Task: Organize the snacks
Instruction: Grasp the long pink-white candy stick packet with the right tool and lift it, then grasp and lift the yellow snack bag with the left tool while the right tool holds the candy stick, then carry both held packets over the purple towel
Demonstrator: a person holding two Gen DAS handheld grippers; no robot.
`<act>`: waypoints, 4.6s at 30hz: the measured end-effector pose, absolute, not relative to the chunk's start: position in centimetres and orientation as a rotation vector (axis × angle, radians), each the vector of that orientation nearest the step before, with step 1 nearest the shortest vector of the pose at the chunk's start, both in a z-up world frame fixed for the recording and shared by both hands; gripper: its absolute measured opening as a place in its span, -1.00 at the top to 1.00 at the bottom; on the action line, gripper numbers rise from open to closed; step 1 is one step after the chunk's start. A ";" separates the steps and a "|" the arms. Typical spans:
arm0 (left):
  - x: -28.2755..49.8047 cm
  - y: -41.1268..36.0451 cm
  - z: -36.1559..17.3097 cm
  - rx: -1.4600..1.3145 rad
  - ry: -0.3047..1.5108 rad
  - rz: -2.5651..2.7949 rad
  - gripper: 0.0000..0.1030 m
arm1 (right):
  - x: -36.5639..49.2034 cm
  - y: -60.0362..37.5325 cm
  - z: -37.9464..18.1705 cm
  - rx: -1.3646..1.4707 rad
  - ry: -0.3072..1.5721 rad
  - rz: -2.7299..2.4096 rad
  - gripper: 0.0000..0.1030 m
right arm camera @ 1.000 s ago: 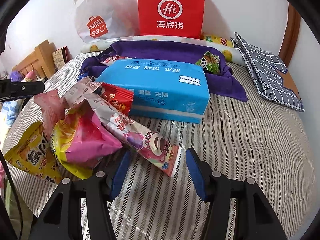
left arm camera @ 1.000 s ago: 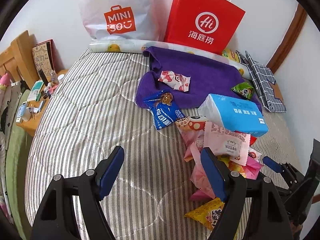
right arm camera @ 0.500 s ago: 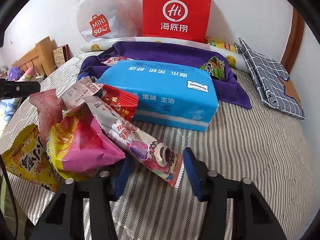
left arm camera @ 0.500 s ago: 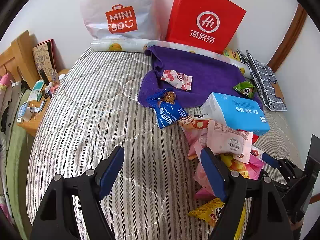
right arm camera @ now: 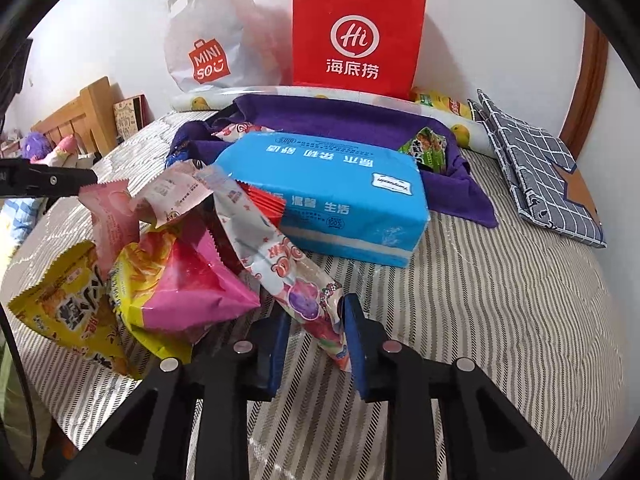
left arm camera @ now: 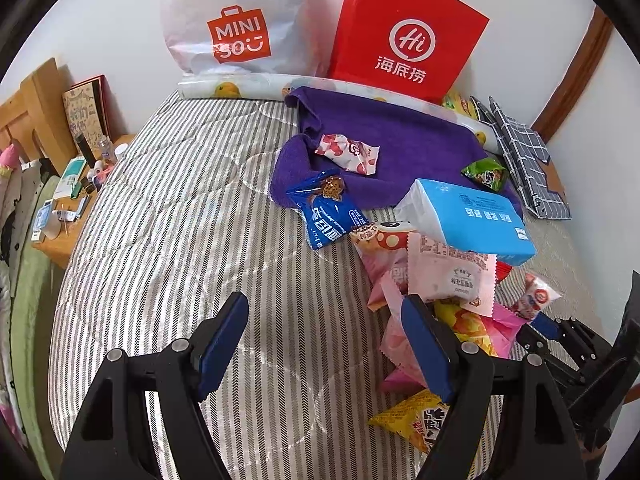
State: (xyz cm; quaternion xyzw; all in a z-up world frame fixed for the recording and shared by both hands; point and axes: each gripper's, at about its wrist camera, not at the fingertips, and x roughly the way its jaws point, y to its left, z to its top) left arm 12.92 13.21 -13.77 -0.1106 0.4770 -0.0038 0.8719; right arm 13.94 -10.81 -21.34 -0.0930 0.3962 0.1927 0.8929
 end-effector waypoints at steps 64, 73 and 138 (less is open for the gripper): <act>8.7 5.7 -17.0 -0.159 1.132 -0.196 0.03 | 9.9 -17.5 -18.1 0.005 0.788 0.298 0.54; 8.4 6.2 -16.5 -0.164 1.116 -0.216 0.14 | 9.9 -17.0 -17.8 -0.003 0.783 0.308 0.54; 16.0 5.8 -7.4 -0.200 0.986 -0.257 0.16 | 15.2 -15.5 -11.8 -0.008 0.707 0.349 0.54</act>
